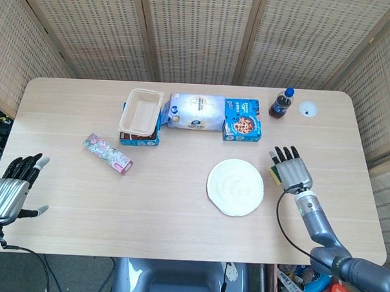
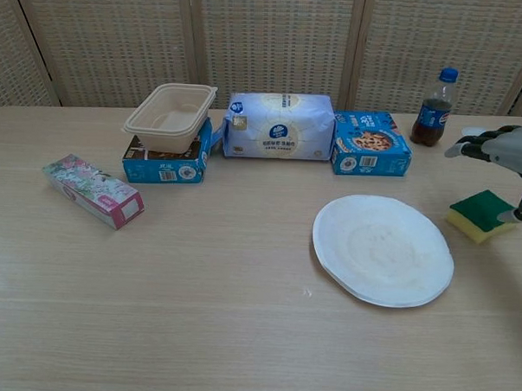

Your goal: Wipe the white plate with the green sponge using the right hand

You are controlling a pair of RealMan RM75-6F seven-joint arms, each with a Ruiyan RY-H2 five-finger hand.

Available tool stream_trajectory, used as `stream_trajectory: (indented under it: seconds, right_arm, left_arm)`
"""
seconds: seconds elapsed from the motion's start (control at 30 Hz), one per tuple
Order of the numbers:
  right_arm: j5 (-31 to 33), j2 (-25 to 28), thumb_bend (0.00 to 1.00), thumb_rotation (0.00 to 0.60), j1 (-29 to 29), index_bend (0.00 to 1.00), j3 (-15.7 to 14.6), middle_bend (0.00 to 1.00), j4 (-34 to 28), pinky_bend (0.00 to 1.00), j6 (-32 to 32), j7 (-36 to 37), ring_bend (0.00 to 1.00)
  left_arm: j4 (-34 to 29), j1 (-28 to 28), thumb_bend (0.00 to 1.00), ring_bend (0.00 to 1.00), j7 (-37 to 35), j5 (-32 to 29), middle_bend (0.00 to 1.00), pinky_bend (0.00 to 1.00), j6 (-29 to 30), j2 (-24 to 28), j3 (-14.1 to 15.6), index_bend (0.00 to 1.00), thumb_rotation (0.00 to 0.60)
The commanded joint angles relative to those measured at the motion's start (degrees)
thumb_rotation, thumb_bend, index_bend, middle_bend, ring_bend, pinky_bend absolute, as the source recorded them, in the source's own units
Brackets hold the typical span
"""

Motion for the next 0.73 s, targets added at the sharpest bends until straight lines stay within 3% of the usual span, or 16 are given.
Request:
stream_trajectory:
  seconds: [0.03, 0.2, 0.37, 0.73]
  right_arm:
    - [-5.88, 5.74, 0.22, 0.6, -5.08, 0.0, -1.25, 0.0, -6.4, 0.0, 6.29, 7.79, 0.0]
    - [-12.93, 11.59, 0.19, 0.6, -15.19, 0.0, -3.96, 0.0, -13.83, 0.0, 18.97, 21.79, 0.0]
    - [-18.79, 13.16, 0.17, 0.6, -22.18, 0.0, -6.85, 0.0, -14.77, 0.0, 27.95, 29.87, 0.0]
    - [-24.21, 14.65, 0.16, 0.6, -29.9, 0.0, -8.19, 0.0, -17.84, 0.0, 38.4, 31.99, 0.0]
  left_arm:
    - [0.02, 0.3, 0.0, 0.0, -0.33, 0.44, 0.0, 0.0, 0.45, 0.09, 0.2, 0.0, 0.6]
    - [0.94, 2.02, 0.0, 0.0, -0.26, 2.28, 0.0, 0.0, 3.89, -0.43, 0.64, 0.0, 0.6]
    - [1.95, 3.35, 0.0, 0.0, -0.79, 4.64, 0.0, 0.0, 6.11, -1.19, 1.6, 0.0, 0.6]
    - [3.91, 5.16, 0.0, 0.0, -2.84, 6.74, 0.0, 0.0, 8.48, -1.13, 2.56, 0.0, 0.6]
